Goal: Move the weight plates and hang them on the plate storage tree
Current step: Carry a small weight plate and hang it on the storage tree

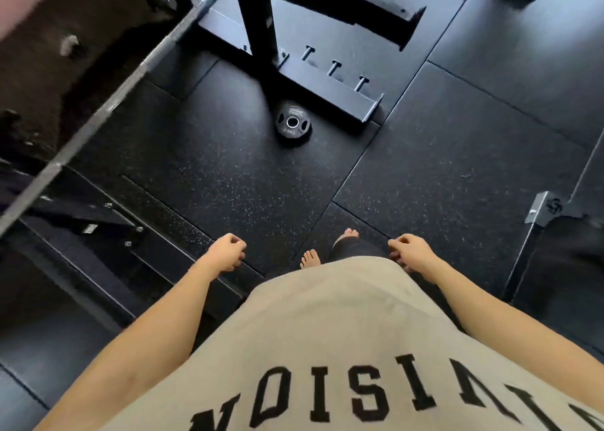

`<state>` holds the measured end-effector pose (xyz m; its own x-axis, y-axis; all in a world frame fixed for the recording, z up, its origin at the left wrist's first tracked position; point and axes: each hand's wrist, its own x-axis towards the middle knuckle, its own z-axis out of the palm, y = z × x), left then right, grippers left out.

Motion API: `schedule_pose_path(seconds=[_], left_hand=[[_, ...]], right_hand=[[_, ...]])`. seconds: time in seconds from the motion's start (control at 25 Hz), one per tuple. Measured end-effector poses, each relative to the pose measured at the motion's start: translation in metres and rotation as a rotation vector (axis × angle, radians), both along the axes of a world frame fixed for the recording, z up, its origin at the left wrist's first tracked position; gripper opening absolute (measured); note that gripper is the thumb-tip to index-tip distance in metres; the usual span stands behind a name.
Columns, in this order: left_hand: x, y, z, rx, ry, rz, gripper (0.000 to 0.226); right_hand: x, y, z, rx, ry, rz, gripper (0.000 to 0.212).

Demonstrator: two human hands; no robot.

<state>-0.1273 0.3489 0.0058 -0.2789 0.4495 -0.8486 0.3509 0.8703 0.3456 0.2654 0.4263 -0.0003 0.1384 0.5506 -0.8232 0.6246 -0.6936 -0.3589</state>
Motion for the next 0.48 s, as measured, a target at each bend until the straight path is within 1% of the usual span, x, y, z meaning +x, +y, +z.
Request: schedule_pose_path(seconds=[0.04,0.12,0.36,0.48], left_hand=[[-0.002,0.032,-0.005,0.014,0.009,0.032,0.011],[-0.006,0.078,-0.012,0.012,0.016,0.033,0.012],[-0.016,0.180,-0.034,-0.250,0.001,-0.046,0.012],[-0.031,0.239,-0.041,-0.289,0.026,-0.050,0.013]], right_hand=[[-0.009,0.028,0.000,-0.001,0.008,0.014,0.020],[-0.023,0.079,-0.007,-0.043,0.015,0.045,0.020],[-0.067,0.240,-0.038,-0.130,0.042,0.090,0.017],[-0.093,0.317,-0.048,-0.207,0.040,0.114,0.017]])
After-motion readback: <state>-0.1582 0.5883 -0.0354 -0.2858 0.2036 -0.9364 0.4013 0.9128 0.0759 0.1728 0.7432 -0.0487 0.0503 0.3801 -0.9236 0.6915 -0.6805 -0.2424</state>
